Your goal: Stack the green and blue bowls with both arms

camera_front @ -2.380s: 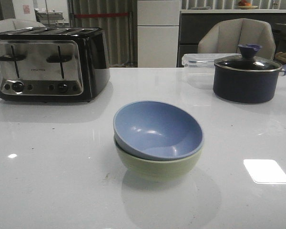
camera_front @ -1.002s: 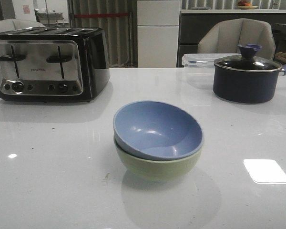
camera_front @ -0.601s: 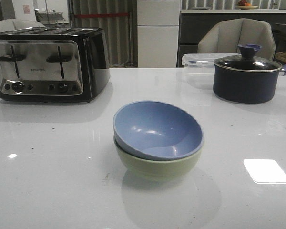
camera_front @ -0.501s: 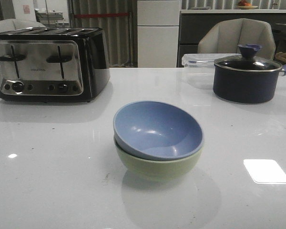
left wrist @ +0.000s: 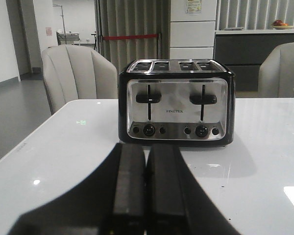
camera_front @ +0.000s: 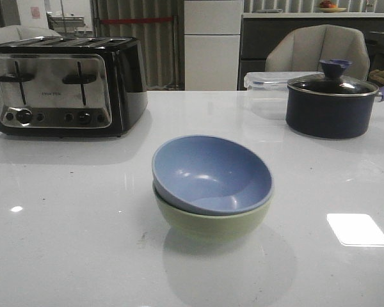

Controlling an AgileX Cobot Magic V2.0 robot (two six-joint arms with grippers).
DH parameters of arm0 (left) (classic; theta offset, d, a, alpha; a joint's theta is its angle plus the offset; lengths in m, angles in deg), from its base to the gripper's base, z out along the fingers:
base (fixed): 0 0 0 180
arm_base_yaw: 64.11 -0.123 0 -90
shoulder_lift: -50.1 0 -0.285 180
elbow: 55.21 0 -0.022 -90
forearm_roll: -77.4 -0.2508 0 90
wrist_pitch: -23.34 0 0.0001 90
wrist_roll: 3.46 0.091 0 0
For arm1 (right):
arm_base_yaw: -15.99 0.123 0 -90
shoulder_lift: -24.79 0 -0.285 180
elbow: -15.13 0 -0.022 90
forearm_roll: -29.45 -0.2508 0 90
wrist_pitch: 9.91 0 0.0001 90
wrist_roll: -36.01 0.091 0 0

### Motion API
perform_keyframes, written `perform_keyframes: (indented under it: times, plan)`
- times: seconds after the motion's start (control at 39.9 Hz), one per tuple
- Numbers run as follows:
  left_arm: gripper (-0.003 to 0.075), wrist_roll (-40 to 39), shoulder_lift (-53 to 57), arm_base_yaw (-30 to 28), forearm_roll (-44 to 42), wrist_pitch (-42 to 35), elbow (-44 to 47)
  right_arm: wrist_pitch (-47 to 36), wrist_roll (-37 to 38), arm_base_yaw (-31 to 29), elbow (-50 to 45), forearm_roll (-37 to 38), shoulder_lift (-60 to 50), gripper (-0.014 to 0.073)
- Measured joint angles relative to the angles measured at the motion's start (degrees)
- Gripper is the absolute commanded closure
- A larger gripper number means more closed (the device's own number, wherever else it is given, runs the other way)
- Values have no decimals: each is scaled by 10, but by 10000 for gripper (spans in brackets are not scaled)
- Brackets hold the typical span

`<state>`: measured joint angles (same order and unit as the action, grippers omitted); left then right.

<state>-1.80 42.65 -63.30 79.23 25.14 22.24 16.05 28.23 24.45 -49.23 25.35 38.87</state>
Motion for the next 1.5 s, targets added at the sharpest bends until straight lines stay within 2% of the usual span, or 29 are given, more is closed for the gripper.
perform_keyframes:
  times: [0.15,0.33,0.58,0.8,1.05,1.5]
  plan:
    - [621,0,0,0,0,0,0,-60,0,-47,-74,0,-64,584]
    - [621,0,0,0,0,0,0,-137,0,-58,-138,0,-68,584]
    - [621,0,0,0,0,0,0,-188,0,-59,-145,0,-70,584]
    - [621,0,0,0,0,0,0,-202,3,-59,-145,-4,-70,584]
    - [621,0,0,0,0,0,0,-229,91,-59,-145,24,-70,584]
    - [621,0,0,0,0,0,0,-240,104,-81,-145,30,-70,584]
